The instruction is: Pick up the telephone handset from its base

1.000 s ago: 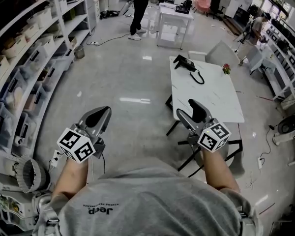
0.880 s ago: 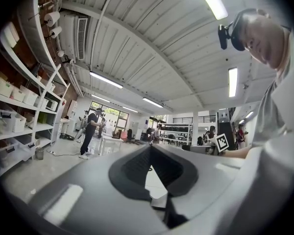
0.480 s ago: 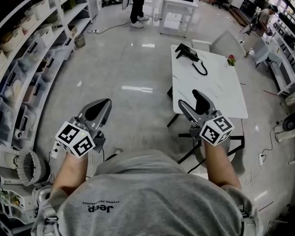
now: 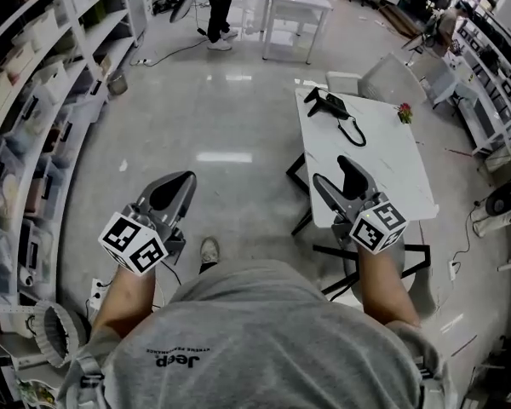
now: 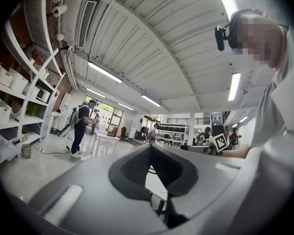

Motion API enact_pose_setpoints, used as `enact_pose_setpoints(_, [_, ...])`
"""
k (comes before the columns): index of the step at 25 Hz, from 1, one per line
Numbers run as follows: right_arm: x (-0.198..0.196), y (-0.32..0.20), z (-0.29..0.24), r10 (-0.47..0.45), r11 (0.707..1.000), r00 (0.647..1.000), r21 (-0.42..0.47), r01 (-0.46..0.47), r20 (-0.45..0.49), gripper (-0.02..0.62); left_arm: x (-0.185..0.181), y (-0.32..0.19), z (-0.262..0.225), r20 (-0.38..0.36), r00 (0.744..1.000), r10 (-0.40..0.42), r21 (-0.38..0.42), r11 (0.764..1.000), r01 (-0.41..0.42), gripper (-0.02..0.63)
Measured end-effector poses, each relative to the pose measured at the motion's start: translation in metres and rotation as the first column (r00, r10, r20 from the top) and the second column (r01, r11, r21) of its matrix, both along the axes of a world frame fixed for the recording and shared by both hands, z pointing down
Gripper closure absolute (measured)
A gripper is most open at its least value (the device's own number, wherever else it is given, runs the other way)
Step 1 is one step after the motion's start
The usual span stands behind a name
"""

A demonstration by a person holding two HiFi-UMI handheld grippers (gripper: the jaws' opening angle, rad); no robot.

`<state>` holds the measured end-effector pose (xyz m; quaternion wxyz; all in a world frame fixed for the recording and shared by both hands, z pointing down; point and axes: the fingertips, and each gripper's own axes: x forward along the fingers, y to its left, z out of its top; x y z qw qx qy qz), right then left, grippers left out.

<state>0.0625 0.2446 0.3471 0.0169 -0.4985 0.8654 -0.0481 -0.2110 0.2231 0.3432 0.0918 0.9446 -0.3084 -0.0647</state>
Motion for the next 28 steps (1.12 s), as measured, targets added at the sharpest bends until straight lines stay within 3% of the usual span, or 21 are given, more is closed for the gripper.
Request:
enact_pose_setpoints(7, [-0.043,-0.139,-0.014,0.079,0.997,0.997,0.001,-0.079,-0.007,0.276,-0.027,-0.164,-0.012,0.029,0.994,0.102,0.03,0.994,-0.103,0.555])
enact_pose_setpoints(12, [-0.06,-0.221,-0.018,0.106,0.994,0.994,0.002,-0.106,-0.001,0.276,-0.045,-0.251,-0.02,0.046,0.991,0.128,0.032,0.991,-0.13,0.555])
enact_pose_setpoints(19, [-0.064,-0.291,-0.016,0.112,0.993,0.994,-0.027,-0.112,-0.007,0.276,-0.048,-0.325,-0.012,0.038,0.989,0.14,0.007,0.99,-0.14,0.555])
enact_pose_setpoints(28, [-0.021,-0.385,0.003,0.046,0.998,0.999,-0.045,-0.046,0.004,0.276,-0.003,-0.401,0.007,0.079,0.993,0.088,-0.025,0.996,-0.086,0.555])
